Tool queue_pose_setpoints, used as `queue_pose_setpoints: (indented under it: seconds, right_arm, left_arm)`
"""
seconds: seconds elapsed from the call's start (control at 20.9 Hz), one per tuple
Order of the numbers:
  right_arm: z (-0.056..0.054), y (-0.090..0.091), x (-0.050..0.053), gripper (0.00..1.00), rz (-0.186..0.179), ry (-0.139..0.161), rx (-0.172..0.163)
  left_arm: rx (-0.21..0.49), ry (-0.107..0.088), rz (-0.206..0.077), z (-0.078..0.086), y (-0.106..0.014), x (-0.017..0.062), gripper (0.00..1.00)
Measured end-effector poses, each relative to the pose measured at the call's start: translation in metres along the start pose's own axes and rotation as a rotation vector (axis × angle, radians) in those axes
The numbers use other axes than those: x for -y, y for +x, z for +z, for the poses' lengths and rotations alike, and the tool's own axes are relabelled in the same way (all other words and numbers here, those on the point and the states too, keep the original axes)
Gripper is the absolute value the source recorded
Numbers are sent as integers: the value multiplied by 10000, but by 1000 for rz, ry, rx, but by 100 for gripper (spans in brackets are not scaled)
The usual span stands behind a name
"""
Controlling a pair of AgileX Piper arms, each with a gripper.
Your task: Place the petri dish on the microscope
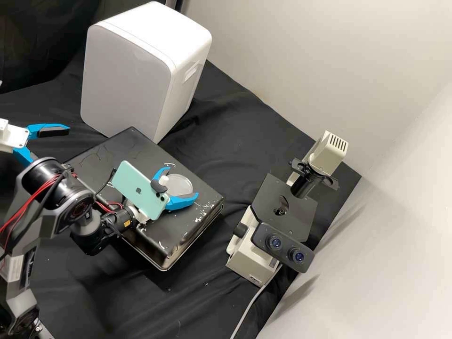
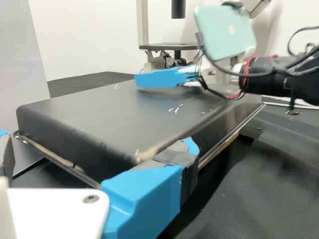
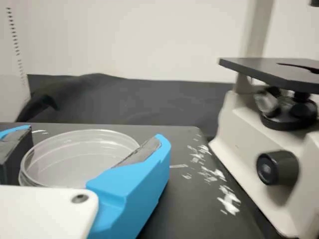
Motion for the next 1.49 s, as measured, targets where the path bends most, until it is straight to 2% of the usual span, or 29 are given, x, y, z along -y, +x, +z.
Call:
queue_pose_setpoints:
  seconds: [0.19, 0.29, 0.58, 0.67, 0.82, 0.91, 1.05, 1.29, 1.49]
  right_arm:
    - [39, -123, -173, 0, 39, 34, 37]
    - [48, -184, -268, 0, 72, 48, 44]
    - [74, -329, -519, 0, 165, 52, 49]
    - [90, -349, -586, 0, 194, 51, 56]
    - [115, -354, -608, 0, 204, 68, 64]
    - [150, -307, -598, 0, 196, 68, 73]
    - [214, -165, -636, 0, 208, 68, 84]
    - [287, 133, -832, 0, 250, 72, 105]
    - [269, 347, -948, 0, 264, 72, 98]
  left_arm:
    - [0, 0, 0, 0, 0, 0, 100]
    - [0, 0, 0, 0, 0, 0, 100]
    - [0, 0, 0, 0, 0, 0, 100]
    - [0, 0, 0, 0, 0, 0, 100]
    - [0, 0, 0, 0, 0, 0, 100]
    - [0, 1, 2, -1, 5, -5, 100]
    - [-1, -2, -4, -10, 20, 6, 100]
    - [-1, -2, -4, -10, 20, 6, 100]
    - [0, 1, 2, -14, 34, -8, 100]
